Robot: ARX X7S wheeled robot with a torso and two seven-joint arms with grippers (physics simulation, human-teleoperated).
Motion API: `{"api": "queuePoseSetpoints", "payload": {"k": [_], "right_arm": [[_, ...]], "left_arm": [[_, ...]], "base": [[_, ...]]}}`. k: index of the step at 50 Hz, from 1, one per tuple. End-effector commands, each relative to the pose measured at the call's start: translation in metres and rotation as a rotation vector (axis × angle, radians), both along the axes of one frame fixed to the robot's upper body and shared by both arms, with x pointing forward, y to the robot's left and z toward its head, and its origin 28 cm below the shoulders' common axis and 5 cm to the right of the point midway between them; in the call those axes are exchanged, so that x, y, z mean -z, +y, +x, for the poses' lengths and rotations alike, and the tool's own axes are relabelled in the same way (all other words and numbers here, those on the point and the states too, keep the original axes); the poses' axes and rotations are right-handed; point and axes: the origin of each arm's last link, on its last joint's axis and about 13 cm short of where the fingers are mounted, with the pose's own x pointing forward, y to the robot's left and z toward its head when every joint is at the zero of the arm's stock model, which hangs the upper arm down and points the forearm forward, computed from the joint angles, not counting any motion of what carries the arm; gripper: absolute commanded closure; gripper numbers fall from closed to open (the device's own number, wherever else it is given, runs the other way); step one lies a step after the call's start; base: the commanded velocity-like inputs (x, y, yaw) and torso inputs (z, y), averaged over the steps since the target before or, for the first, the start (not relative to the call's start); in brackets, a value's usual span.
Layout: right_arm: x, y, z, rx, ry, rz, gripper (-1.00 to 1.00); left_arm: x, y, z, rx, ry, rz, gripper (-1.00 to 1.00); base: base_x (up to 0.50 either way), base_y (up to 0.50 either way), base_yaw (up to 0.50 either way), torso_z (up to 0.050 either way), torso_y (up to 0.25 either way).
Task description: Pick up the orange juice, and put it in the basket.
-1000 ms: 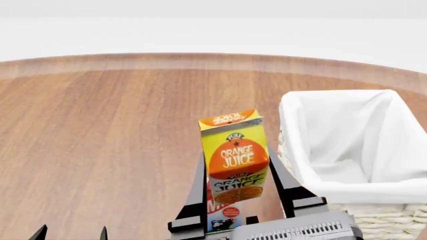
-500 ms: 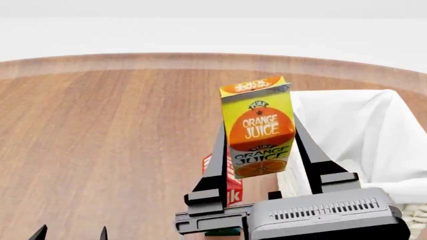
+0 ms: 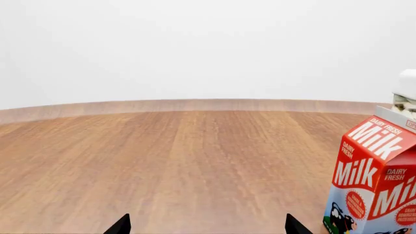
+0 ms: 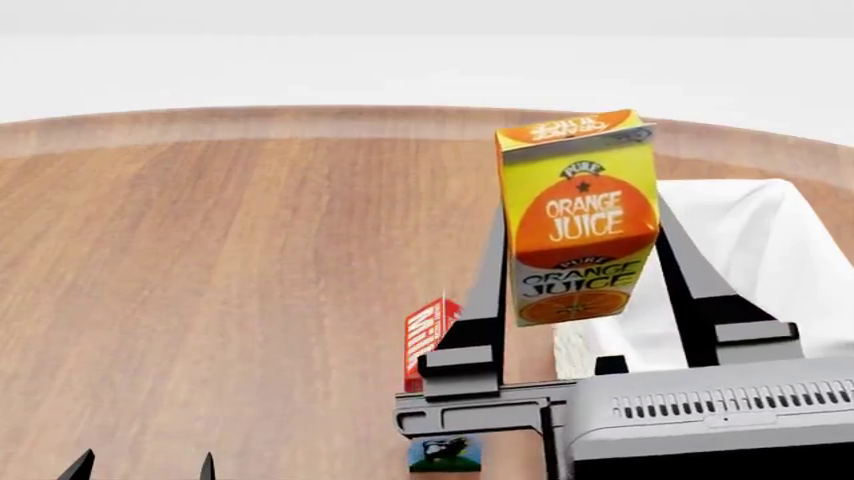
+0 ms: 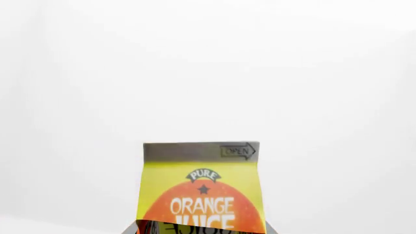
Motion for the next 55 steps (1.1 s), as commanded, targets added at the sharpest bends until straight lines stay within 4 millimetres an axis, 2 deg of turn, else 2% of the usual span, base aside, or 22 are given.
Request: {"api": "queuePoseSetpoints", "payload": {"k": [1, 12, 23, 45, 55], "right_arm": [[-0.005, -0.013, -0.001, 0.064, -0.038, -0.006, 1.00], [-0.003, -0.022, -0.001, 0.100, -0.029, -0.014, 1.00], [-0.001, -0.039, 0.011, 0.172, -0.007, 0.008, 1.00], [0.010, -0.058, 0.054, 0.262, 0.091, 0.024, 1.00], [0.018, -0.060, 0.072, 0.264, 0.142, 0.043, 1.00]], "left_arm": [[0.000, 0.000, 0.000, 0.000, 0.000, 0.000, -1.00], [0.000, 0.000, 0.000, 0.000, 0.000, 0.000, -1.00], [0.000, 0.000, 0.000, 0.000, 0.000, 0.000, -1.00], [0.000, 0.000, 0.000, 0.000, 0.000, 0.000, -1.00], [0.000, 0.000, 0.000, 0.000, 0.000, 0.000, -1.00]], "base": [[0.00, 0.00, 0.00, 0.000, 0.000], [0.00, 0.00, 0.00, 0.000, 0.001], [0.00, 0.00, 0.00, 0.001, 0.001], [0.00, 0.00, 0.00, 0.000, 0.000], [0.00, 0.00, 0.00, 0.000, 0.001]]}}
